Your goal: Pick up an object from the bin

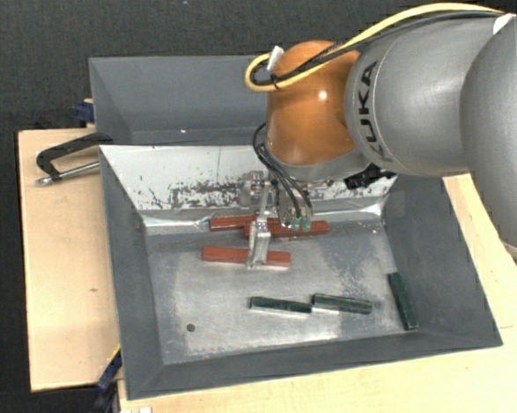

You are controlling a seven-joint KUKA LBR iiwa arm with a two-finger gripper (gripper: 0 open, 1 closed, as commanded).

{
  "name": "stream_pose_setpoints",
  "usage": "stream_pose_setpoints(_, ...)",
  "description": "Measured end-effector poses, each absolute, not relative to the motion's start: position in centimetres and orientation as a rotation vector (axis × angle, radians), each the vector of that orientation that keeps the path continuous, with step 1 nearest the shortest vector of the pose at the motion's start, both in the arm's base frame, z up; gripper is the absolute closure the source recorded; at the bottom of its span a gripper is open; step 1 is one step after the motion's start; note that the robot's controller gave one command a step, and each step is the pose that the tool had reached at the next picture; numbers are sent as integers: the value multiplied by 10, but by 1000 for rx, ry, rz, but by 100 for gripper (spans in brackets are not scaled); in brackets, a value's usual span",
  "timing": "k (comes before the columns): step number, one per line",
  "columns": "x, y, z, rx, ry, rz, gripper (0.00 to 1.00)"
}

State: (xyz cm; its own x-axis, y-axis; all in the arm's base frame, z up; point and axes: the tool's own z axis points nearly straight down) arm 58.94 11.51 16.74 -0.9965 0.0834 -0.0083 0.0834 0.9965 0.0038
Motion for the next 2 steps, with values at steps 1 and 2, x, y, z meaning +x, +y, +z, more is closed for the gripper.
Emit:
stream_pose_setpoints(1, 585, 80, 113, -132, 3135, 3, 0)
stream_pose_setpoints(2, 567, 87, 76, -247, 3135, 4, 100)
